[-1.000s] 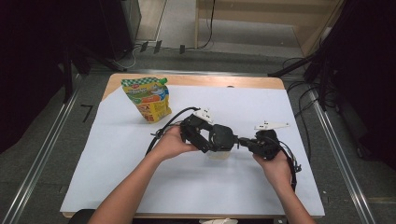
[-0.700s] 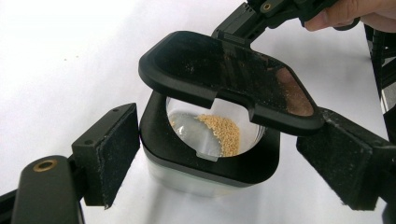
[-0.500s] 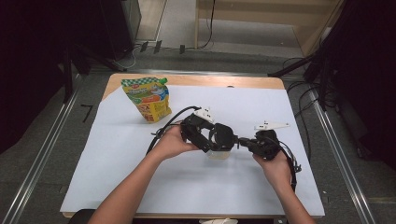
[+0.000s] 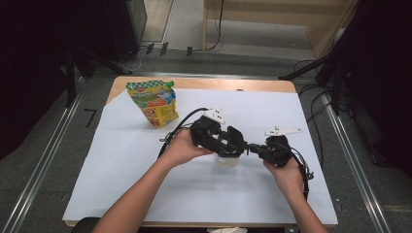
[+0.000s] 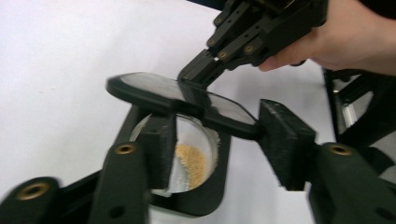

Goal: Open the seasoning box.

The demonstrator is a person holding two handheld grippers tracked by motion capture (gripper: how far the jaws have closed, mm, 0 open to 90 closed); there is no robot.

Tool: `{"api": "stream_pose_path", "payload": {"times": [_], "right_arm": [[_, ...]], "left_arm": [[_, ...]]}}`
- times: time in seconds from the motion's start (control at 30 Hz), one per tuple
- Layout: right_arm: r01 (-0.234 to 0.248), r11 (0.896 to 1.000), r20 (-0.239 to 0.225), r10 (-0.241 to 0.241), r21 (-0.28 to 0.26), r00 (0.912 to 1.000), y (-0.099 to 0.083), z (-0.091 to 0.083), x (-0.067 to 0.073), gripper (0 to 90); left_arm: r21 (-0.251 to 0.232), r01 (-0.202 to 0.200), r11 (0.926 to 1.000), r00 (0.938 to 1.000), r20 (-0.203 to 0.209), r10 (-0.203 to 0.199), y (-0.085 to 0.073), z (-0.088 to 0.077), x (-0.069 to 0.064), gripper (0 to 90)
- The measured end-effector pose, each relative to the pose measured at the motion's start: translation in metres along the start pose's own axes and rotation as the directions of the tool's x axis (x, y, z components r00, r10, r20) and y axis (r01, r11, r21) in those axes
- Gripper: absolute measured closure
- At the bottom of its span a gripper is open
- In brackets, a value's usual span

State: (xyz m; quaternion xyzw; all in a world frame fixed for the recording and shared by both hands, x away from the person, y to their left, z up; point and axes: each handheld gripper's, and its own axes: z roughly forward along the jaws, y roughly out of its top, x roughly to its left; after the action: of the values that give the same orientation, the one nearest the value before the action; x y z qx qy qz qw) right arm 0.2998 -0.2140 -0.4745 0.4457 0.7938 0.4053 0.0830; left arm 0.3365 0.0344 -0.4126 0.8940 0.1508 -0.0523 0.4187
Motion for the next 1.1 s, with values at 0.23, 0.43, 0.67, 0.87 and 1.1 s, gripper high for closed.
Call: {"api": "stream_pose_path", "payload": {"times": [0.23, 0.43, 0.67, 0.87, 1.1], "right_arm": [[-0.005, 1.000, -0.006, 0.005, -0.005, 1.0000, -0.002, -0.001, 0.000, 90.0], [-0.009, 1.000, -0.006, 0.009, -0.010, 0.9999, -0.003, -0.002, 0.001, 90.0], [-0.008, 1.000, -0.012, 0.007, -0.013, 0.9999, -0.004, -0.002, 0.000, 90.0], [-0.013, 1.000, -0.013, 0.013, -0.012, 0.9998, -0.004, -0.003, 0.001, 90.0], [-0.012, 1.000, -0.011, 0.011, -0.011, 0.9999, -0.004, -0.003, 0.001, 90.0]], "left_arm": [[0.018, 0.014, 0.9997, 0.9998, 0.015, -0.014, 0.010, 0.004, -0.004, 56.6], [0.031, 0.022, 0.9993, 0.9988, 0.043, -0.024, 0.018, 0.011, -0.005, 59.6], [0.059, 0.019, 0.9981, 0.9974, 0.068, -0.023, 0.029, 0.019, -0.007, 63.7], [0.053, 0.050, 0.9973, 0.9919, 0.114, -0.056, 0.031, 0.027, -0.003, 65.3], [0.079, 0.045, 0.9959, 0.9930, 0.106, -0.053, 0.033, 0.032, -0.004, 65.3]]}}
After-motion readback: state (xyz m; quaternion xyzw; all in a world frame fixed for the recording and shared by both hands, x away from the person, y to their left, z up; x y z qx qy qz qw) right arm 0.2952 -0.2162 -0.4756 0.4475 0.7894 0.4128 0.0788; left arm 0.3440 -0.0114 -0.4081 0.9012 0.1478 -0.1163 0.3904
